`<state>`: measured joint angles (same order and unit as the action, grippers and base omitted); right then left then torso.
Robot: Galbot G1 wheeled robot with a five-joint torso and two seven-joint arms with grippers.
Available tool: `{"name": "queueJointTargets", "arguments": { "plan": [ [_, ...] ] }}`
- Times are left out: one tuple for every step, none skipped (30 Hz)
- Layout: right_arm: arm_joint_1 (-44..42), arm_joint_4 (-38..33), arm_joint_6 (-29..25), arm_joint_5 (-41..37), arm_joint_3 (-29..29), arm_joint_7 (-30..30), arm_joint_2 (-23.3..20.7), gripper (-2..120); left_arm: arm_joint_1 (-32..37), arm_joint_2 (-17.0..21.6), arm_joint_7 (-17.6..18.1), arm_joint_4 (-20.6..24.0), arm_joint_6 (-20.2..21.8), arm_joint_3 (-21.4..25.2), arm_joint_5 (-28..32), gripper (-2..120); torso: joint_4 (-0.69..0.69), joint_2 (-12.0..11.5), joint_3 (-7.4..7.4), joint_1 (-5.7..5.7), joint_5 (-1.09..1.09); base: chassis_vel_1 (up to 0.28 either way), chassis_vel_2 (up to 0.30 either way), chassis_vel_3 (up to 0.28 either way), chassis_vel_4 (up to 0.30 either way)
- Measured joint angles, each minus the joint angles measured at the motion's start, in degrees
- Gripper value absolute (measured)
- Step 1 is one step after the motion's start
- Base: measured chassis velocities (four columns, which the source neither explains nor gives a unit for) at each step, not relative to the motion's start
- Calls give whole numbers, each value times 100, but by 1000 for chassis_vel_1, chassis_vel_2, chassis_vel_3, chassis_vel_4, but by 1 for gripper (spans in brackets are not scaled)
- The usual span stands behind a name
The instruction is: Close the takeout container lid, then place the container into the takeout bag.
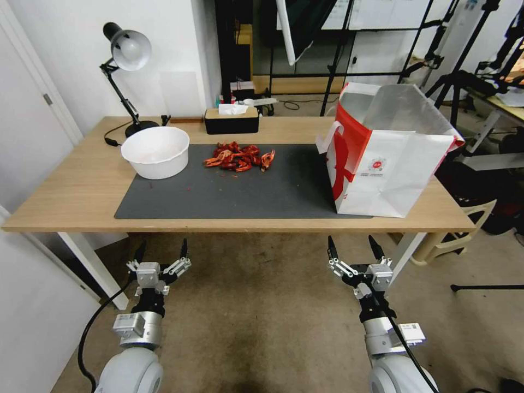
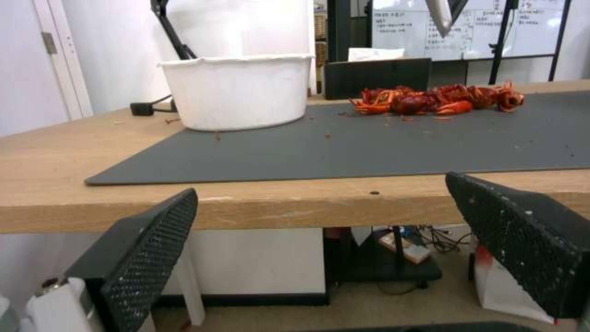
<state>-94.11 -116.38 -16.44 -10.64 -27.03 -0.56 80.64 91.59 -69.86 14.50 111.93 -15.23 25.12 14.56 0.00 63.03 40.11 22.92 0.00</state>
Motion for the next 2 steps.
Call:
{"name": "queueJointTargets", "arguments": {
  "plan": [
    [0, 0, 0, 1, 0, -1, 0, 100, -1, 0, -1, 0, 0, -1, 0, 100, 0, 0, 0, 0, 0, 0, 0, 0, 0],
    [0, 0, 0, 1, 0, -1, 0, 100, -1, 1, -1, 0, 0, -1, 1, 100, 0, 0, 0, 0, 0, 0, 0, 0, 0]
  ]
}}
